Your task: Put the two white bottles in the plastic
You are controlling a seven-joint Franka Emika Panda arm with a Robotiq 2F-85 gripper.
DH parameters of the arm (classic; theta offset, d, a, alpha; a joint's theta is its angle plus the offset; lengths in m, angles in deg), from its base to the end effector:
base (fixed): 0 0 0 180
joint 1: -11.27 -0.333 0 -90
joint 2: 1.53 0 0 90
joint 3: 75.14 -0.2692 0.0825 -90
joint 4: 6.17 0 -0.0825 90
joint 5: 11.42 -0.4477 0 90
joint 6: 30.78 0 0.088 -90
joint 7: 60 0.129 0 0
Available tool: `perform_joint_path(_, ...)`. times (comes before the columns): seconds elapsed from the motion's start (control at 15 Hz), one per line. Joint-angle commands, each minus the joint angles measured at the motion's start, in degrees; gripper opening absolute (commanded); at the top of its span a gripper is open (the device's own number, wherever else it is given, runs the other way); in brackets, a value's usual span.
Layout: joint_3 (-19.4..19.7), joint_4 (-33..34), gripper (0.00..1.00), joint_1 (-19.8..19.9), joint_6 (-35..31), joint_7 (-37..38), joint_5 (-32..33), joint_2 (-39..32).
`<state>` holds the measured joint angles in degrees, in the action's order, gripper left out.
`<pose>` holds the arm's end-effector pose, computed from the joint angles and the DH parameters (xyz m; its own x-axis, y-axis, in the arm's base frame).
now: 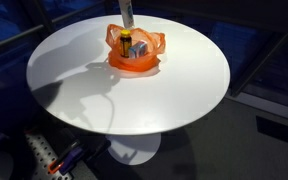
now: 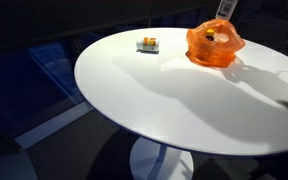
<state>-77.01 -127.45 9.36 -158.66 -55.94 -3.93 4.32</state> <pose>0.6074 0.0340 0.3848 0.9730 0.0745 0.2186 0.0523 -0.9930 0.1058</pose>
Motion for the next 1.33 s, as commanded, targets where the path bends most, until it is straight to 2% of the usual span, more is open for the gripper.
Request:
perform_joint_path(0.0,0.2,-3.5,0.11,0.6,-0.2,-0.4,-0.1,2.0)
perform_joint_path(0.6,-0.2,-7.5,0.11,-0.2,-2.2,-2.0,-2.0,1.2)
perform_joint_path(0.8,-0.2,-9.1,0.11,-0.8,-4.0,-3.6,-4.0,1.1)
perform_joint_path(1.27,0.0,-11.7,0.12,-1.0,-8.5,-8.2,-4.1,0.7)
